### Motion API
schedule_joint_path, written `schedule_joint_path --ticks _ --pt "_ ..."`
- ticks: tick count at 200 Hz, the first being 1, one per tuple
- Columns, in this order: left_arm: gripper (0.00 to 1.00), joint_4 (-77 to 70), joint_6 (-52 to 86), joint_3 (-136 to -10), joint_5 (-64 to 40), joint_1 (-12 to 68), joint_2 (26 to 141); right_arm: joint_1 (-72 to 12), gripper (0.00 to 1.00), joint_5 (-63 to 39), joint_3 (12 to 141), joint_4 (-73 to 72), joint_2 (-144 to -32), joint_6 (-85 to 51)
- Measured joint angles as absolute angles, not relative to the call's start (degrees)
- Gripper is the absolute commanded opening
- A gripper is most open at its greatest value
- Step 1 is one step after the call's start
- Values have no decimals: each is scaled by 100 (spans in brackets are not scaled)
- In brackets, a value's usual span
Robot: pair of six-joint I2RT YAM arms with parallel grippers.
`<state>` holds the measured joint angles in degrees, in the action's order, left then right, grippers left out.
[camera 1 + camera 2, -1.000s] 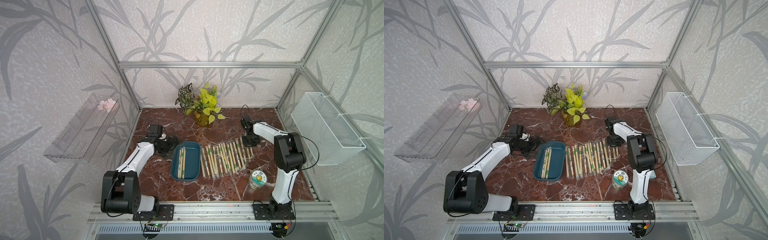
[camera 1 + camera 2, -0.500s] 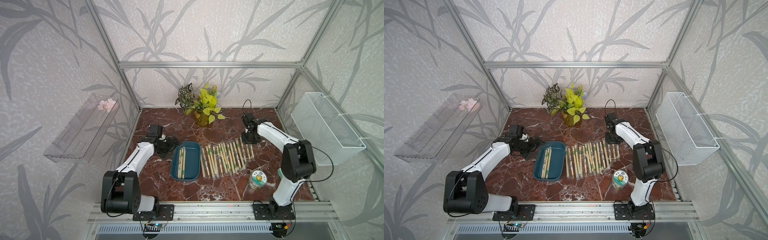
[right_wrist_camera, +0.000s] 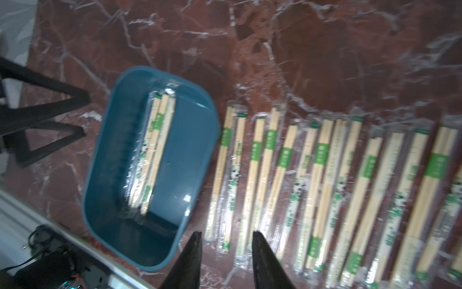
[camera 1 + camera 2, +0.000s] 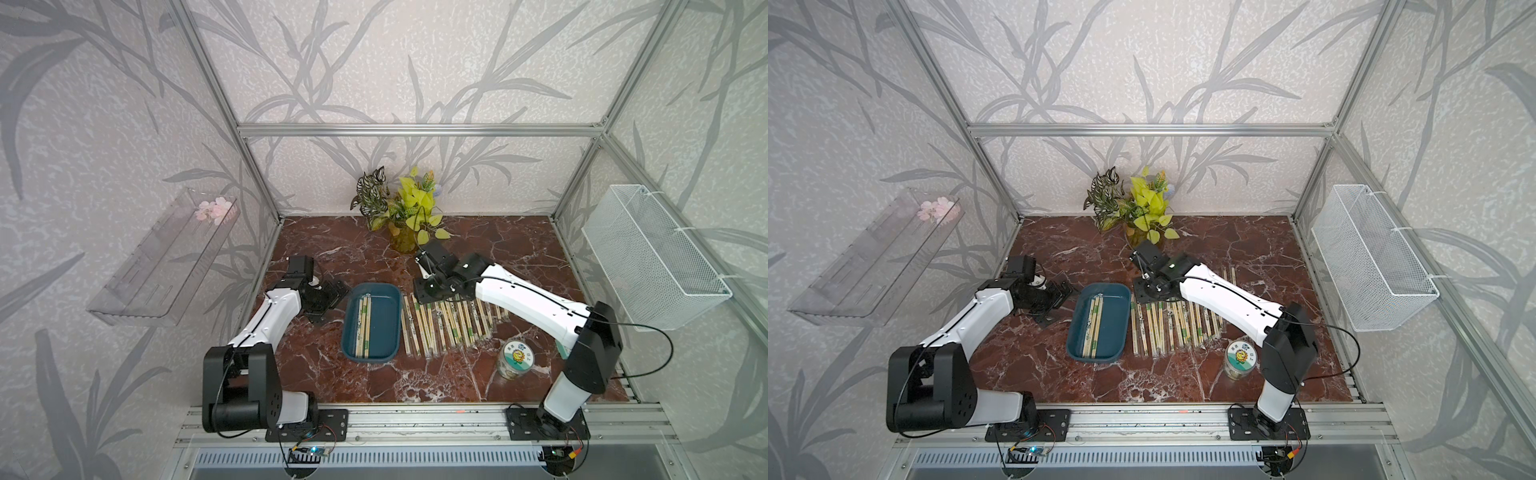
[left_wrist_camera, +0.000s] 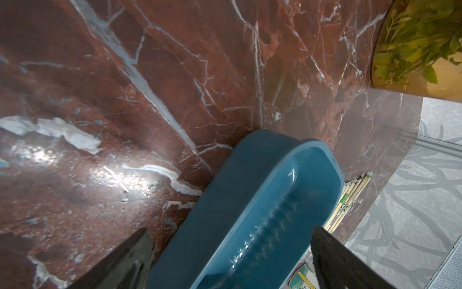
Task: Take the paired disposable chopsticks out of the storage box
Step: Pick up the paired disposable chopsticks from the storage box.
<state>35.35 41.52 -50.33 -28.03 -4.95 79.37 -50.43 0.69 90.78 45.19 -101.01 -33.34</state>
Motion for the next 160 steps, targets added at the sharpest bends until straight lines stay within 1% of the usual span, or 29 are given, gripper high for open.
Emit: schedule_joint_path --ticks 27,68,120,160 --pt "100 3531 4053 -4967 -2862 -779 7940 -5592 42 -40 9703 4451 -10906 -3472" --pt "100 3601 3889 -4921 -2917 -1070 7961 -6075 43 -110 10562 4552 -12119 -3551" --pt "100 3710 3686 -4875 -3011 -1313 7985 -6333 44 -25 11863 5083 -13294 -3557" --pt "100 3752 3638 -4814 -3072 -1378 7981 -6370 43 255 12446 5599 -13756 -3559"
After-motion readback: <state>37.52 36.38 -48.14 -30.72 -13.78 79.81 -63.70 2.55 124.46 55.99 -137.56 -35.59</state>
